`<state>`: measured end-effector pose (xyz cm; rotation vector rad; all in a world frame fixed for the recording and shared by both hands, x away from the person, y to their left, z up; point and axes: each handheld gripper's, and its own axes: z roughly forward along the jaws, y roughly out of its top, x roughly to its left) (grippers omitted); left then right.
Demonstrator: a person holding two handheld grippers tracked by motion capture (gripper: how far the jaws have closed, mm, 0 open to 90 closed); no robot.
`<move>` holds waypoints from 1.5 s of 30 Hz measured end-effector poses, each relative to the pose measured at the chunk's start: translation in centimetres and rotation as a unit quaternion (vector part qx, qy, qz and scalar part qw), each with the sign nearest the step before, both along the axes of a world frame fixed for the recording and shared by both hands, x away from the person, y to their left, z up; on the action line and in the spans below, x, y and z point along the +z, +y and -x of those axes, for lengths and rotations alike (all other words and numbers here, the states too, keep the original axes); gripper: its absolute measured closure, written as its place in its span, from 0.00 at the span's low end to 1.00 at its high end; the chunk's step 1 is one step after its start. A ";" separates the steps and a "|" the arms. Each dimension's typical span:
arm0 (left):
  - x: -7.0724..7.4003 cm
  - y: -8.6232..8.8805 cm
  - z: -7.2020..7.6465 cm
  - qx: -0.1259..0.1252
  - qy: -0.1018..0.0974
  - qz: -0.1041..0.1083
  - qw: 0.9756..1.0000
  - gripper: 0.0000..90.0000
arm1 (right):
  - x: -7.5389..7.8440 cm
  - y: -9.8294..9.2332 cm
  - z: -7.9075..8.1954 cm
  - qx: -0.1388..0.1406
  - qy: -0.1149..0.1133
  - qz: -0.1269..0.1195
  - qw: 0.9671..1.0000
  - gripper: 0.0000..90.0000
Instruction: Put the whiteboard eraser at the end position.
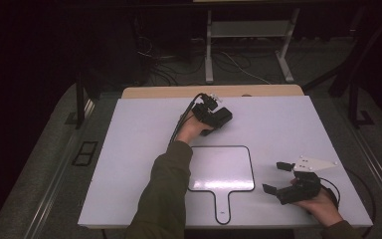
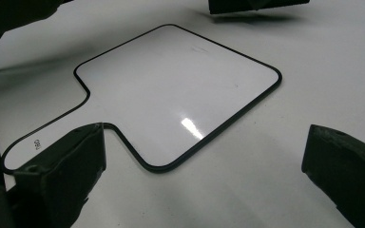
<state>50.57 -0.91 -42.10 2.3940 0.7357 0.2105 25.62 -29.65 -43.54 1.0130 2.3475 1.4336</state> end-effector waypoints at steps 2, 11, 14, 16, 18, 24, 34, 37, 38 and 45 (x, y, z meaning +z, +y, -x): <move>-0.4 -0.2 -0.1 -0.001 0.003 -0.002 1.000 0.43 | 0.0 0.0 0.0 0.000 0.000 -0.001 1.000 0.00; -1.5 -0.8 -0.3 0.005 0.014 -0.014 1.000 0.43 | 0.1 -0.1 0.0 0.000 0.000 -0.003 1.000 0.00; -1.7 -0.8 -0.3 0.006 0.016 -0.014 1.000 0.43 | 0.1 -0.1 0.0 0.000 0.000 -0.003 1.000 0.00; -1.7 -0.8 -0.3 0.007 0.015 -0.013 1.000 0.42 | 0.1 -0.1 0.0 0.001 0.000 -0.003 1.000 0.00; -1.6 -0.7 -0.3 0.008 0.011 -0.002 1.000 0.41 | 0.1 -0.1 0.0 0.000 0.000 -0.003 1.000 0.00; -1.1 -0.4 0.0 0.008 0.004 0.011 1.000 0.34 | -0.1 0.0 -0.2 0.002 -0.001 0.001 1.000 0.00; 0.1 0.2 0.9 0.000 -0.011 0.030 0.999 0.28 | -0.6 -0.2 -1.1 0.000 0.011 0.005 1.000 0.00; 0.5 0.4 1.2 -0.002 -0.017 0.038 0.999 0.27 | -0.7 -0.3 -1.4 -0.001 0.015 0.002 1.000 0.00; 0.6 0.5 1.4 -0.003 -0.018 0.041 0.999 0.26 | -0.7 -0.3 -1.4 0.000 0.018 0.001 1.000 0.00; 1.2 0.6 2.2 -0.013 -0.035 0.044 0.998 0.23 | -0.8 -0.2 -1.4 0.009 0.019 0.001 1.000 0.00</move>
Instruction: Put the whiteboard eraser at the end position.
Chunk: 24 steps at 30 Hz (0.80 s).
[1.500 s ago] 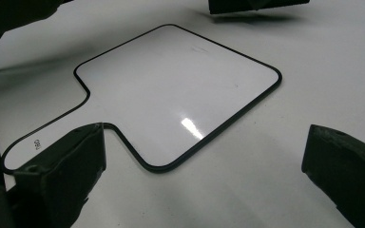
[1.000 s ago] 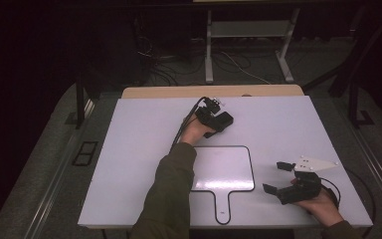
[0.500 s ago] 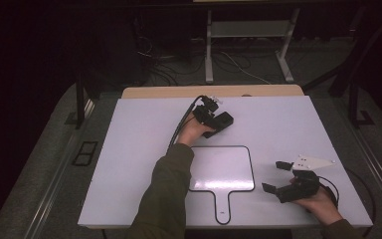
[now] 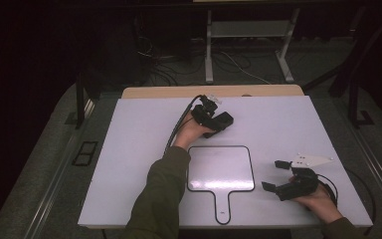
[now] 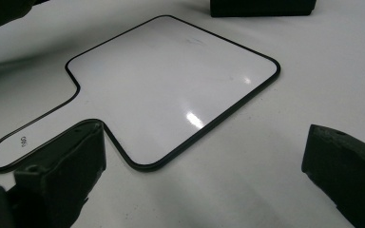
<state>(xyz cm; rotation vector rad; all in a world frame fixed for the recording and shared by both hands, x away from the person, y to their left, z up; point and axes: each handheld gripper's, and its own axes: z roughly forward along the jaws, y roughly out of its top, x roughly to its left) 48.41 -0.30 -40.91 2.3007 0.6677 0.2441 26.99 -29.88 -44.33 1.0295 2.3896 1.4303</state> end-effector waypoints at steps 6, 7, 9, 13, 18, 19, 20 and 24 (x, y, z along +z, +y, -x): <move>0.4 0.2 0.7 -0.003 -0.007 0.006 1.000 0.20 | 0.1 0.0 0.0 0.001 -0.001 -0.002 1.000 0.00; 0.5 0.3 0.8 -0.003 -0.008 0.008 1.000 0.19 | 0.1 0.0 0.0 0.001 -0.001 -0.002 1.000 0.00; 0.6 0.5 1.2 -0.002 -0.009 0.013 1.000 0.18 | 0.1 0.1 0.1 0.002 0.000 -0.001 1.000 0.00; 0.7 1.0 2.2 0.003 -0.007 0.020 1.000 0.17 | 0.1 0.1 0.1 0.001 -0.002 -0.002 1.000 0.00; 0.6 2.2 3.7 0.005 -0.007 0.026 1.000 0.15 | 0.2 0.1 0.1 -0.003 -0.001 -0.001 1.000 0.00; 0.6 2.3 3.9 0.006 -0.008 0.031 0.999 0.14 | 0.2 0.1 0.1 -0.003 -0.001 -0.001 1.000 0.00; 0.7 2.6 4.2 0.007 -0.010 0.034 0.999 0.15 | 0.2 0.1 0.1 -0.004 -0.001 -0.001 1.000 0.00; 0.6 3.5 5.5 0.011 -0.011 0.046 0.999 0.14 | 0.2 0.1 0.1 -0.005 -0.001 -0.001 1.000 0.00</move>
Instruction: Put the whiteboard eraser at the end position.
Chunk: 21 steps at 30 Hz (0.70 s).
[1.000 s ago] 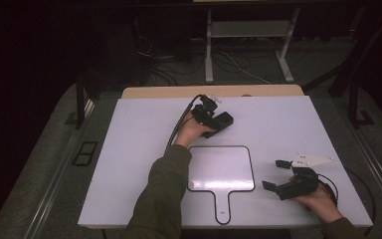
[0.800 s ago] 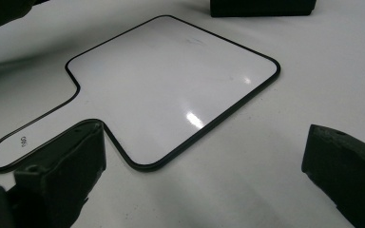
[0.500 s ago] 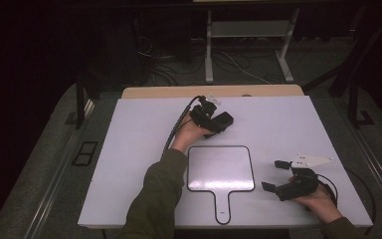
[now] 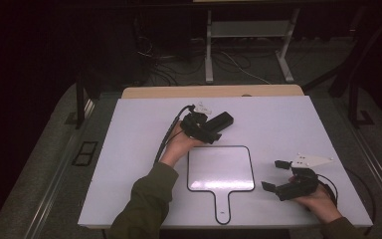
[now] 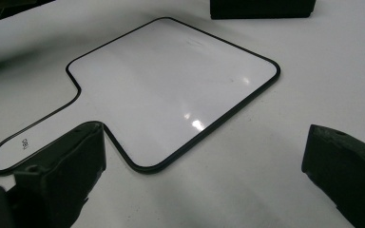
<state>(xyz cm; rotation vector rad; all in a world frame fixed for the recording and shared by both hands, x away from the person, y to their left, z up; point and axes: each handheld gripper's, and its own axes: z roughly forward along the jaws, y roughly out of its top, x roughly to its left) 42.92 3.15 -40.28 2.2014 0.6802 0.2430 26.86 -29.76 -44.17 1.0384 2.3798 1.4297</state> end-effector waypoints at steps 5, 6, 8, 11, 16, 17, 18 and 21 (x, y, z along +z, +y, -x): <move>0.0 1.1 1.4 0.008 -0.009 0.004 1.000 0.10 | 0.0 0.0 0.0 0.001 -0.001 0.002 1.000 0.00; 0.0 1.3 1.7 0.009 -0.010 0.004 1.000 0.10 | 0.0 0.1 0.0 0.001 0.000 0.001 1.000 0.00; -0.1 1.7 2.3 0.013 -0.015 0.001 1.000 0.06 | 0.0 0.1 0.0 0.002 -0.002 0.002 1.000 0.00; -0.1 2.0 3.2 0.023 -0.015 0.006 1.000 0.01 | -0.1 0.1 0.0 0.001 -0.002 0.003 1.000 0.00; 0.1 2.7 4.3 0.017 -0.028 0.017 0.999 0.00 | 0.0 0.2 0.0 0.001 -0.003 0.004 1.000 0.00; 0.1 2.9 4.6 0.017 -0.026 0.021 0.999 0.00 | 0.0 0.2 0.1 0.000 -0.004 0.005 1.000 0.00; 0.2 3.1 4.9 0.019 -0.023 0.028 0.999 0.00 | 0.0 0.2 0.1 -0.001 -0.003 0.004 1.000 0.00; 0.2 3.7 5.5 0.021 -0.030 0.037 0.999 0.00 | 0.1 0.1 0.1 0.000 -0.004 0.003 1.000 0.00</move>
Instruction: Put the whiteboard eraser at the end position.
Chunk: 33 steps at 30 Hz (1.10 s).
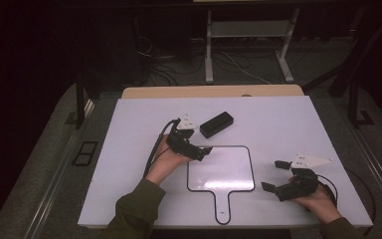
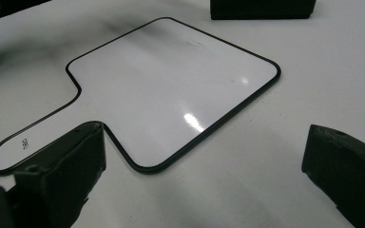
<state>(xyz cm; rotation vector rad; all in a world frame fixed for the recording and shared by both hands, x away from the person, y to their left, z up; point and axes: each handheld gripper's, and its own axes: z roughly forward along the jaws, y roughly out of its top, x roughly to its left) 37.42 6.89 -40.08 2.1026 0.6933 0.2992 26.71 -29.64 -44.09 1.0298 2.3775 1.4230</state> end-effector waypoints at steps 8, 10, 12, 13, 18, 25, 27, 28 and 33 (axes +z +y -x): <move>0.1 2.0 1.7 0.006 -0.004 0.018 1.000 0.00 | 0.0 0.0 0.1 0.001 0.000 -0.001 1.000 0.00; 0.0 2.5 2.4 0.004 -0.006 0.019 1.000 0.00 | 0.0 0.0 0.0 0.001 -0.001 0.000 1.000 0.00; 0.0 3.0 3.1 0.001 -0.008 0.022 1.000 0.00 | 0.0 0.0 0.0 0.000 -0.001 -0.001 1.000 0.00; 0.0 3.3 3.4 0.000 -0.009 0.022 1.000 0.00 | 0.0 0.0 0.1 0.000 -0.001 0.000 1.000 0.00; -0.3 4.7 5.0 0.004 -0.016 0.027 1.000 0.00 | 0.0 0.0 0.1 0.000 -0.001 0.000 1.000 0.00; -1.1 6.6 6.6 0.002 -0.015 0.031 0.999 0.00 | 0.1 0.1 0.1 -0.001 -0.001 0.003 1.000 0.00; -1.5 7.2 7.0 0.005 -0.016 0.037 0.999 0.00 | 0.1 0.1 0.1 -0.001 -0.002 0.003 1.000 0.00; -1.7 7.4 7.2 0.006 -0.015 0.036 0.999 0.00 | 0.1 0.1 0.1 -0.001 -0.003 0.003 1.000 0.00; -2.7 8.6 8.1 0.014 -0.012 0.027 0.999 0.00 | 0.1 0.1 0.1 -0.001 -0.003 0.004 1.000 0.00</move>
